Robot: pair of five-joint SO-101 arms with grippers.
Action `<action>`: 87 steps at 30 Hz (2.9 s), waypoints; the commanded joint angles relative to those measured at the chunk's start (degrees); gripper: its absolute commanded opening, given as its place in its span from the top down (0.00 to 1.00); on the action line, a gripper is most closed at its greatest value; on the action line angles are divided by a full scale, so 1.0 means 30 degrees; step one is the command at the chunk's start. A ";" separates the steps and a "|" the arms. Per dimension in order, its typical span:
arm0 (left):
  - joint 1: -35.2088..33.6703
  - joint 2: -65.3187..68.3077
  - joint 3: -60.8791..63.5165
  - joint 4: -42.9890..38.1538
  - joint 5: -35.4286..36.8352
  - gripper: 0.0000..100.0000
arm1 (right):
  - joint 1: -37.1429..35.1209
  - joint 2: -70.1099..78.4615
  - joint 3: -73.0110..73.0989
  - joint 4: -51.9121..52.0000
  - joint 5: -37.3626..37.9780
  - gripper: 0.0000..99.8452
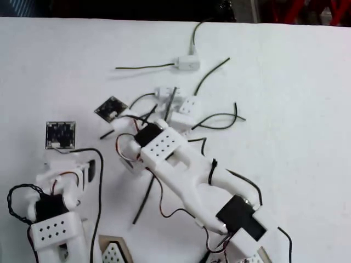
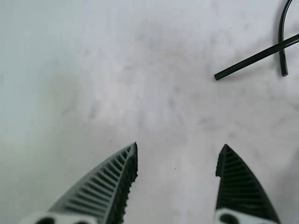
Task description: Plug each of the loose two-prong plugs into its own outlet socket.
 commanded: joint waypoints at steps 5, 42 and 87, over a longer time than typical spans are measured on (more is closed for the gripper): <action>-0.0161 -0.0308 -0.0088 -0.0381 0.0059 0.73 | 0.0337 -0.0864 -0.1465 0.1597 -0.0059 0.98; -0.0190 -0.0308 -0.0088 -0.0410 0.0059 0.73 | -0.0015 0.1128 -0.1963 0.2945 0.5773 0.98; -0.0190 -0.0308 -0.0059 -0.0410 0.0059 0.73 | 0.9861 -0.3971 -0.7648 -0.0601 0.3956 0.98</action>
